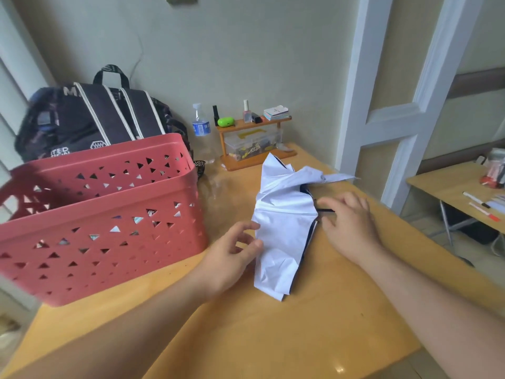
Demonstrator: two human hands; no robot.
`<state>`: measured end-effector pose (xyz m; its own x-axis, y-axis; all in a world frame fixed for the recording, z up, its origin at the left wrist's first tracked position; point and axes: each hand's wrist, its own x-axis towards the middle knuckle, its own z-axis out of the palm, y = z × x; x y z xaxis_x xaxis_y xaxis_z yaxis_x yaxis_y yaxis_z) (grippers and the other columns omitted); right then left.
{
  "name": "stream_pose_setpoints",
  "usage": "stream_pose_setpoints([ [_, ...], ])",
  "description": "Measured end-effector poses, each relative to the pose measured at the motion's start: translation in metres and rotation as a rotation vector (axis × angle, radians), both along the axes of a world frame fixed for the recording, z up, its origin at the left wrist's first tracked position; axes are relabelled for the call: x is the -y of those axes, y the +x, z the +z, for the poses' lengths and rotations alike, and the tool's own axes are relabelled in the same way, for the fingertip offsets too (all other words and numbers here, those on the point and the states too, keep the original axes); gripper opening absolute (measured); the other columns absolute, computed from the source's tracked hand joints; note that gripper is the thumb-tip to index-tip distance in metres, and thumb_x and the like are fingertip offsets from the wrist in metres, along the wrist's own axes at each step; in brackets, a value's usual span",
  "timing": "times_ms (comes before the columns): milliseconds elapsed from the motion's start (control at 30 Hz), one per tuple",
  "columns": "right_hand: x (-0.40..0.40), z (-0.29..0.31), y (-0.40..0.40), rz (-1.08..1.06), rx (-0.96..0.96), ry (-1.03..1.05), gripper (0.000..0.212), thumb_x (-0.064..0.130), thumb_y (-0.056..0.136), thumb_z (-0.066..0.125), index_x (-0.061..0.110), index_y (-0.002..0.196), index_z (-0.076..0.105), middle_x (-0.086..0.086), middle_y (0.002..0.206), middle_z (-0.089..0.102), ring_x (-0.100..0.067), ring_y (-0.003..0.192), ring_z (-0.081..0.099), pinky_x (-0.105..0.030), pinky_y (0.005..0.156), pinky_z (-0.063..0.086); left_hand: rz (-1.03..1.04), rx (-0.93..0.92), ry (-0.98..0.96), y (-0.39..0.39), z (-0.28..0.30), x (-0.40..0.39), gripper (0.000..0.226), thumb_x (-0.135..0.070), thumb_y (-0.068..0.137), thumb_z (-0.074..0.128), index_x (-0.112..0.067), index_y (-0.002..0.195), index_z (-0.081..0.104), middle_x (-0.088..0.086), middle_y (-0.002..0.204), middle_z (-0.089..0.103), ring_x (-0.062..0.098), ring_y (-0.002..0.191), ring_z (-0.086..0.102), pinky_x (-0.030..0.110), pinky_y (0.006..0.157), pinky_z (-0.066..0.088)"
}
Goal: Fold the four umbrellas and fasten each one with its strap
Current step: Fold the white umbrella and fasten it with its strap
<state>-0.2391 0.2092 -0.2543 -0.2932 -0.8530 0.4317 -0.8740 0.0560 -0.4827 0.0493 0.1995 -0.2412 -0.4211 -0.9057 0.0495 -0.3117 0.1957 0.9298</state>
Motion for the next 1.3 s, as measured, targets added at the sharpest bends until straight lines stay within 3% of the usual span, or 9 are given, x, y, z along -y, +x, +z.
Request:
stream_pose_setpoints([
  [200,-0.079,0.005,0.057,0.396,0.595,0.256,0.042,0.039,0.088,0.079,0.049,0.124,0.06,0.004,0.09,0.067,-0.01,0.078,0.061,-0.03,0.075,0.054,-0.209,0.291,-0.374,0.022,-0.024,-0.027,0.052,-0.042,0.091,0.078,-0.045,0.139,0.056,-0.016,0.109,0.072,0.008,0.098,0.067,0.027,0.091,0.052],
  [367,-0.104,-0.014,0.088,0.31,0.154,0.102,0.071,0.035,0.077,0.088,0.039,0.141,0.056,0.024,0.097,0.049,0.005,0.095,0.05,-0.008,0.081,0.039,-0.006,0.091,-0.27,0.017,-0.024,-0.051,0.017,-0.03,0.095,0.076,-0.046,0.102,0.077,-0.013,0.086,0.075,0.006,0.075,0.067,0.024,0.077,0.052],
  [533,-0.108,-0.004,0.082,0.319,0.028,-0.301,0.015,0.016,0.085,0.072,0.022,0.096,0.079,0.011,0.085,0.05,-0.016,0.086,0.051,-0.019,0.079,0.041,-0.059,-0.268,-0.191,0.021,0.003,-0.077,0.025,-0.03,0.093,0.075,-0.04,0.115,0.069,0.001,0.095,0.077,0.012,0.092,0.069,0.027,0.089,0.053],
  [600,-0.102,0.021,0.078,0.286,0.133,-0.279,0.022,0.01,0.086,0.073,0.032,0.083,0.078,0.008,0.081,0.052,-0.013,0.081,0.053,-0.017,0.074,0.04,-0.028,-0.396,-0.175,0.023,0.011,-0.074,0.03,-0.028,0.094,0.069,-0.034,0.122,0.057,0.001,0.109,0.077,0.015,0.107,0.068,0.026,0.092,0.053],
  [700,-0.068,0.059,0.076,0.177,0.432,-0.17,0.04,0.017,0.088,0.07,0.043,0.059,0.061,0.012,0.064,0.044,-0.011,0.064,0.042,-0.023,0.06,0.032,0.124,-0.187,-0.2,0.021,0.006,-0.052,0.025,-0.036,0.086,0.065,-0.042,0.108,0.053,-0.012,0.114,0.067,0.015,0.103,0.064,0.028,0.086,0.052],
  [900,0.039,0.092,0.062,-0.153,0.821,-0.104,0.017,0.029,0.084,0.075,0.012,0.087,0.075,0.002,0.072,0.061,-0.018,0.07,0.055,-0.025,0.064,0.045,-0.131,0.34,-0.302,0.009,-0.019,-0.027,0.055,-0.064,0.075,0.077,-0.047,0.12,0.052,-0.015,0.093,0.062,0.006,0.088,0.06,0.027,0.079,0.049],
  [1033,0.085,0.1,0.062,-0.216,0.928,-0.031,0.025,0.016,0.087,0.068,0.014,0.11,0.075,-0.003,0.077,0.068,-0.024,0.063,0.063,-0.027,0.057,0.049,-0.217,0.358,-0.489,0.011,-0.033,-0.024,0.059,-0.065,0.076,0.076,-0.055,0.131,0.055,-0.024,0.092,0.059,0.003,0.1,0.051,0.02,0.093,0.041],
  [1167,0.072,0.102,0.069,0.1,0.861,0.012,0.077,0.006,0.098,0.058,0.024,0.163,0.023,0.013,0.143,0.053,-0.023,0.116,0.063,-0.036,0.093,0.055,-0.231,0.268,-0.472,0.017,-0.041,-0.018,0.059,-0.043,0.076,0.085,-0.064,0.125,0.058,-0.035,0.1,0.058,0.004,0.104,0.052,0.013,0.091,0.039],
  [1300,0.021,0.076,0.07,0.197,0.526,-0.161,0.063,0.005,0.093,0.058,0.034,0.148,0.051,0.014,0.124,0.068,-0.01,0.106,0.066,-0.027,0.086,0.055,-0.047,0.039,-0.441,0.004,-0.023,-0.024,0.02,-0.022,0.091,0.08,-0.039,0.101,0.079,-0.033,0.088,0.069,-0.002,0.089,0.062,0.015,0.08,0.043],
])
